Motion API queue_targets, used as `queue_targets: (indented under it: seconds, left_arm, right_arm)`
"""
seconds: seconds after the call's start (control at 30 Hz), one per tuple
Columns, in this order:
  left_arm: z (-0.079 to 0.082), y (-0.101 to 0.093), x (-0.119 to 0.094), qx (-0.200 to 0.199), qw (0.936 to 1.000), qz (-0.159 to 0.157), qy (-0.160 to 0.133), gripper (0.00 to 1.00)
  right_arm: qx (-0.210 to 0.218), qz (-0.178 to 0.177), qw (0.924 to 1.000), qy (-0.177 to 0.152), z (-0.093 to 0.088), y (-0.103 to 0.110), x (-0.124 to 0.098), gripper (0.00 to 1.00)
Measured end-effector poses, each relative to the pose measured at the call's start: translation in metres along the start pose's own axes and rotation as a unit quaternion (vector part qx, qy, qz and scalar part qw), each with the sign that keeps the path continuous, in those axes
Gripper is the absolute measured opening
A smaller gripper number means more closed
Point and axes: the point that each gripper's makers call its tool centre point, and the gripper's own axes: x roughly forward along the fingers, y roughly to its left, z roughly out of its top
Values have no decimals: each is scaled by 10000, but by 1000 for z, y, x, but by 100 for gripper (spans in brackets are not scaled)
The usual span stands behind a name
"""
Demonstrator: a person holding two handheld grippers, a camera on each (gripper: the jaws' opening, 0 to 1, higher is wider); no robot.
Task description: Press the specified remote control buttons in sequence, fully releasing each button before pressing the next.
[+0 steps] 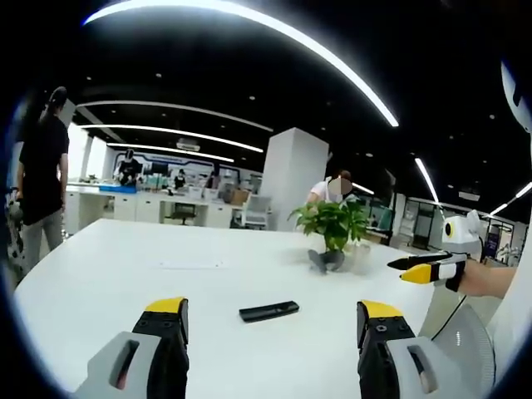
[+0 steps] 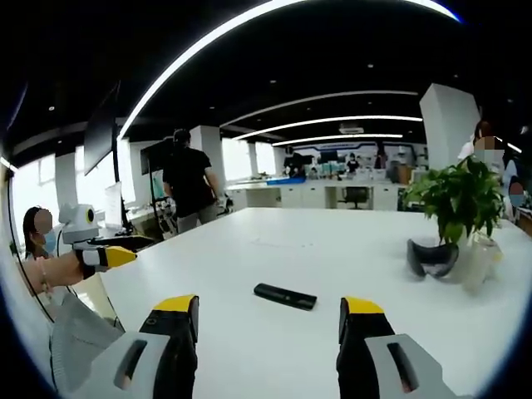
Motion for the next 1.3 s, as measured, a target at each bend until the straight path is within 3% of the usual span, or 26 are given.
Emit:
queue_targets:
  seconds: [1.3]
  left_arm:
    - [-4,-3,9,-14,9999,-107,105,85]
  right_arm:
    - [37,6,10000,-4,0,-4,5,66]
